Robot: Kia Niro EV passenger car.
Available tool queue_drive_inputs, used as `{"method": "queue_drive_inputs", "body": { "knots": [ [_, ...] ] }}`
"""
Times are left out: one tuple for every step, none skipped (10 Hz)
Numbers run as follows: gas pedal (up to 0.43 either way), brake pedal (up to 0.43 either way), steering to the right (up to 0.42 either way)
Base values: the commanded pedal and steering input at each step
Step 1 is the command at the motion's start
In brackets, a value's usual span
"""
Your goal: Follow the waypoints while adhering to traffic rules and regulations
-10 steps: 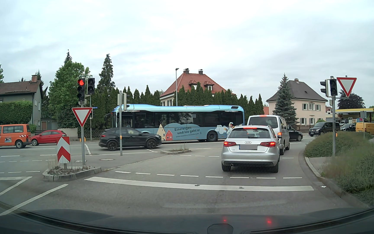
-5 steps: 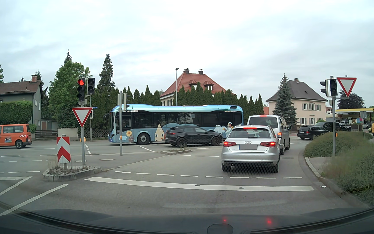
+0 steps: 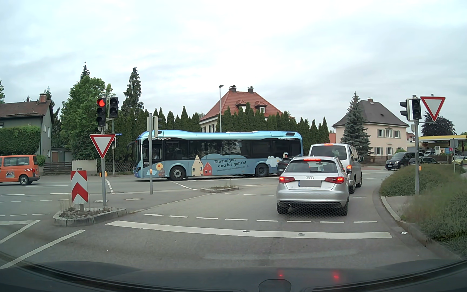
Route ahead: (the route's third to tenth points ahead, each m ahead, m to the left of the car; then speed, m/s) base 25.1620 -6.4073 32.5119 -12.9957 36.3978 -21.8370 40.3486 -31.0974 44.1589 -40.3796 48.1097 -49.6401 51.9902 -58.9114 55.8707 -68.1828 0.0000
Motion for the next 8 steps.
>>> {"method": "queue_drive_inputs", "body": {
  "knots": [
    [0.000, 0.159, 0.062],
    [0.000, 0.159, 0.062],
    [0.000, 0.159, 0.063],
    [0.000, 0.152, 0.062],
    [0.000, 0.128, 0.063],
    [0.000, 0.085, 0.062],
    [0.000, 0.055, 0.062],
    [0.000, 0.030, 0.062]
  ]
}}
